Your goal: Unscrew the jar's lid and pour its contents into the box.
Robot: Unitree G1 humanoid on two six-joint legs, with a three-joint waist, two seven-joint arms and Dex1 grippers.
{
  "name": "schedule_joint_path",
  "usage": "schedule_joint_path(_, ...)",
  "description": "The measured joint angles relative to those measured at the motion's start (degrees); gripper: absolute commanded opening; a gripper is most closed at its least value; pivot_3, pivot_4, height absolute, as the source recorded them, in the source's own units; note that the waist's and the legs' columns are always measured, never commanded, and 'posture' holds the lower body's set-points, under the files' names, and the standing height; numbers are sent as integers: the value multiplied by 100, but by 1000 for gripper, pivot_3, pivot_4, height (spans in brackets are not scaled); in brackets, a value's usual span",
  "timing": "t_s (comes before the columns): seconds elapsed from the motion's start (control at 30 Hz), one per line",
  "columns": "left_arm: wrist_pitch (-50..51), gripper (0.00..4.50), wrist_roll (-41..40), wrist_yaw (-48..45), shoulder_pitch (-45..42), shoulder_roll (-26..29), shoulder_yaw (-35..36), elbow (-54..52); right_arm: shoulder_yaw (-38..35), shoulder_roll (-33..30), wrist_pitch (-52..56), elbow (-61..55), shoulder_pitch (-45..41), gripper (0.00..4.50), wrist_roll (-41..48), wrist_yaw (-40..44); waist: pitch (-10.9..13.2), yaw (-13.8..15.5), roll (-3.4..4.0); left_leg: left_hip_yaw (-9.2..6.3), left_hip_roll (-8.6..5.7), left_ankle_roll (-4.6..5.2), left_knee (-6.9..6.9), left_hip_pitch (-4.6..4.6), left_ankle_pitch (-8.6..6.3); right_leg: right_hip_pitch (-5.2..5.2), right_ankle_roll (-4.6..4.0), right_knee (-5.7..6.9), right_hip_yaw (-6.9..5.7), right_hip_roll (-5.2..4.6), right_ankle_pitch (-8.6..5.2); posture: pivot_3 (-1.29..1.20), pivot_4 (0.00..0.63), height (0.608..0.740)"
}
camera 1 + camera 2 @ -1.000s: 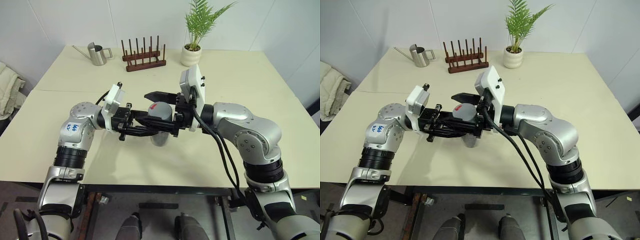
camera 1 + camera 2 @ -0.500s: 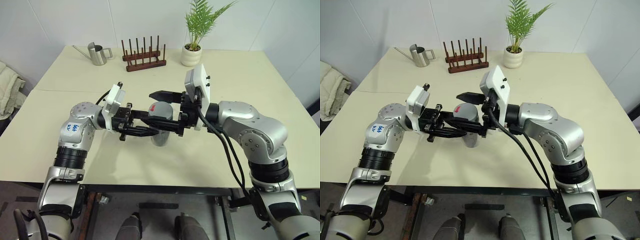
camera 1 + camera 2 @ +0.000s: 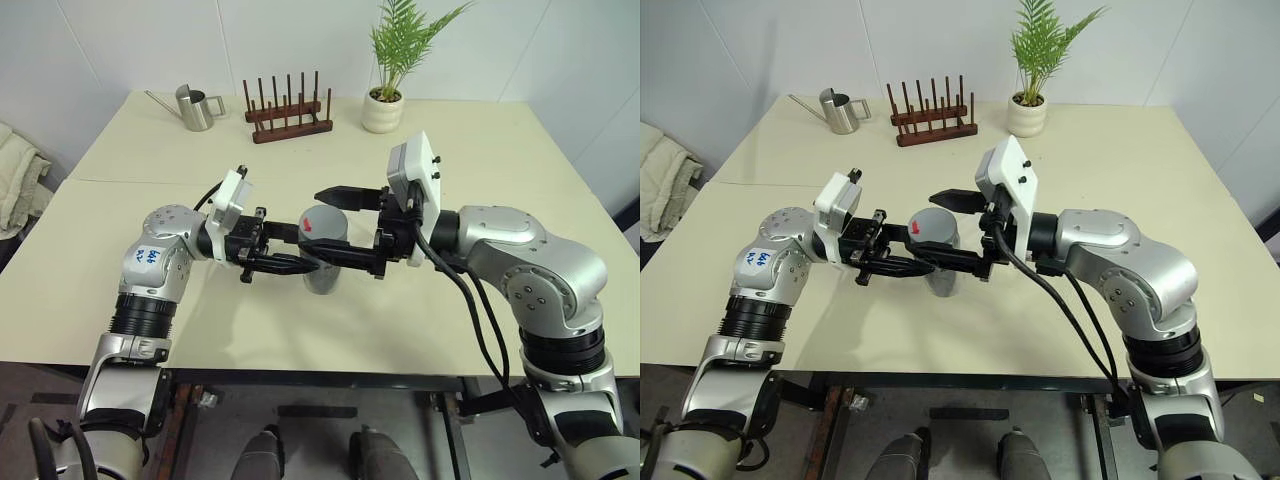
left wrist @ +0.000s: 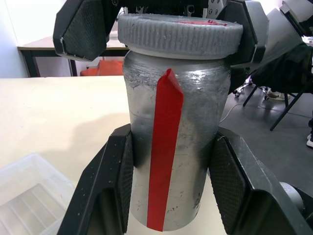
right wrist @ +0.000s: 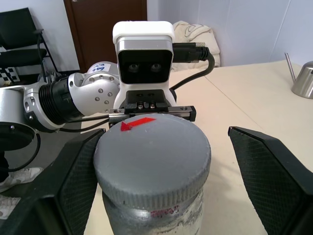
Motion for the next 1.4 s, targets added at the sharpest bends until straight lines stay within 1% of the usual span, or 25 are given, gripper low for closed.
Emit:
schedule_joint_path(0.5, 0, 1838, 3, -7, 0, -13, 0, 2, -60, -189, 80, -98, 58, 4194, 115, -6, 0, 0, 0, 0, 0, 0, 0, 0, 0, 0, 0, 1, 0, 0, 0, 0, 150, 740)
schedule_joint_path(0.73, 0, 1838, 3, -7, 0, -14, 0, 2, -211, -344, 181, -257, 120, 4194, 195, -32, 0, 1, 0, 0, 0, 0, 0, 0, 0, 0, 0, 0, 0, 0, 0, 0, 150, 740)
schedule_joint_path(1.2, -17, 1838, 16, -8, -13, -30, 0, 73, -218, -440, 288, -407, 275, 4194, 245, -81, 0, 1, 0, 0, 0, 0, 1, 0, 0, 0, 0, 0, 0, 0, 0, 0, 150, 740)
schedule_joint_path(1.4, -22, 1838, 30, -8, -13, -30, -2, 176, -286, -440, 317, -435, 268, 4194, 408, -170, 0, 1, 0, 0, 0, 0, 1, 0, 0, 0, 0, -1, 0, 0, 0, 0, 150, 740)
